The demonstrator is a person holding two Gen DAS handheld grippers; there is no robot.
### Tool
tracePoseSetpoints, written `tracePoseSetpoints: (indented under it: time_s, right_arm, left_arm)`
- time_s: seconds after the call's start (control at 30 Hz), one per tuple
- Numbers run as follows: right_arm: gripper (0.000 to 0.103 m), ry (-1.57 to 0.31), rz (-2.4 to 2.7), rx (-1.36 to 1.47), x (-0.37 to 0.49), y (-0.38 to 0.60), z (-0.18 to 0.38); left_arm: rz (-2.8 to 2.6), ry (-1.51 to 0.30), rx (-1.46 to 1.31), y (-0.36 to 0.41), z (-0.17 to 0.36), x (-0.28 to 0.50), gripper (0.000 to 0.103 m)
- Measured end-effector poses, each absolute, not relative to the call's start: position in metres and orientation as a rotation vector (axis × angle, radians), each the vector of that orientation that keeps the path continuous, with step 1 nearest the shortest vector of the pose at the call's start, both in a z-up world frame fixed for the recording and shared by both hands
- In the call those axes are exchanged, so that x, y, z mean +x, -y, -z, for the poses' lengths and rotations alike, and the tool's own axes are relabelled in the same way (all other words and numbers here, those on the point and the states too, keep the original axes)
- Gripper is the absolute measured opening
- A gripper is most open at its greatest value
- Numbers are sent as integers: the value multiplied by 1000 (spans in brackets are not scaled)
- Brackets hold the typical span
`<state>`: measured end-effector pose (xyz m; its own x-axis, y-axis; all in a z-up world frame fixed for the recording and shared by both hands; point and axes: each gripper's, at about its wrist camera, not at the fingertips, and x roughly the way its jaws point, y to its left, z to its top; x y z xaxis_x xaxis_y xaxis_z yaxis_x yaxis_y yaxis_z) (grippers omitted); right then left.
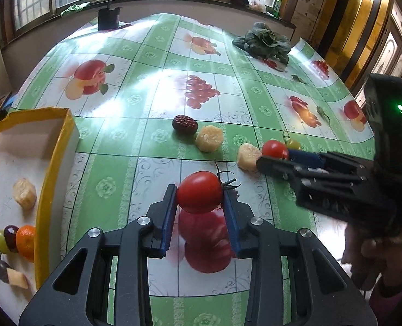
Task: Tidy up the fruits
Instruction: 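Grasp a red tomato with the left gripper while the right grasps another red tomato, then carry both red tomatoes over the white tray with both grippers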
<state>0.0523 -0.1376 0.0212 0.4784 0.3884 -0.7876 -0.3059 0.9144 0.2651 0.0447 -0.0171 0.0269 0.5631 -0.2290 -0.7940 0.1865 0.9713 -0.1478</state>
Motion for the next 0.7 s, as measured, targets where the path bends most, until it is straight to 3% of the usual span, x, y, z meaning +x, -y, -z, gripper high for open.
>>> tracePoseSetpoints:
  time_s: [0.1, 0.27, 0.7]
  right_arm:
    - [46, -957, -441, 84, 57, 135, -23]
    - [32, -960, -466, 36, 50, 130, -24]
    - [32, -910, -500, 16, -21, 135, -46]
  left_arm:
    - [245, -944, -49, 15, -26, 43, 33]
    - [243, -947, -56, 12, -26, 41, 33]
    - [219, -922, -90, -5, -41, 10, 33]
